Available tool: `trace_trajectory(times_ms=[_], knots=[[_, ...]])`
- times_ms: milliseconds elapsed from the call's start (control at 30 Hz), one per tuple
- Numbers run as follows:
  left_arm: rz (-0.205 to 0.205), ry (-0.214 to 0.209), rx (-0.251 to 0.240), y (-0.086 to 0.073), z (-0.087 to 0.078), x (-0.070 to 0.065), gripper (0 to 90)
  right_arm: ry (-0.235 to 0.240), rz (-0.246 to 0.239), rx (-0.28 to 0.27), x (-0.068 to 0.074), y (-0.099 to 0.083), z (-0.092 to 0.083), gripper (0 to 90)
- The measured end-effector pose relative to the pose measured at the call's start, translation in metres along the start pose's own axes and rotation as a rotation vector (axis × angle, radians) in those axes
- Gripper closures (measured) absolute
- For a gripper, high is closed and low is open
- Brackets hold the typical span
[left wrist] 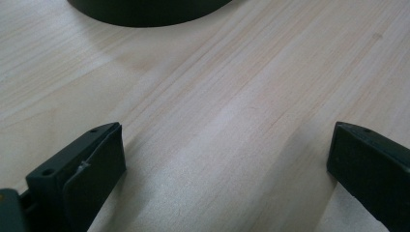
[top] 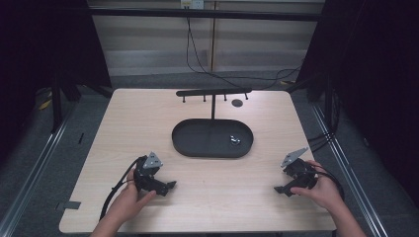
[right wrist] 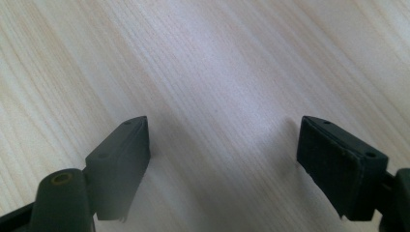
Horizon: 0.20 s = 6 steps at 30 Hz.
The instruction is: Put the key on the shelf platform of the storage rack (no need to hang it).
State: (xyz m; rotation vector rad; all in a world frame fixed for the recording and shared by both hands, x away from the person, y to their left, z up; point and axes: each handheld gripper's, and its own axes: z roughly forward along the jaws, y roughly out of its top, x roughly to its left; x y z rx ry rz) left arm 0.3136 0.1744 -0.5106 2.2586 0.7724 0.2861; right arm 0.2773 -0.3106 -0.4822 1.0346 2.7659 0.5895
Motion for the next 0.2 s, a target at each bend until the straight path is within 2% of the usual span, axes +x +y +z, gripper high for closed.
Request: trace_trajectory(times_ms=[200], knots=[[0.000,0.000,0.000,0.0000,0.0000,0.0000,0.0,0.008,0.018,-0.018,-0.0033,-0.0036,0.0014,15.7]])
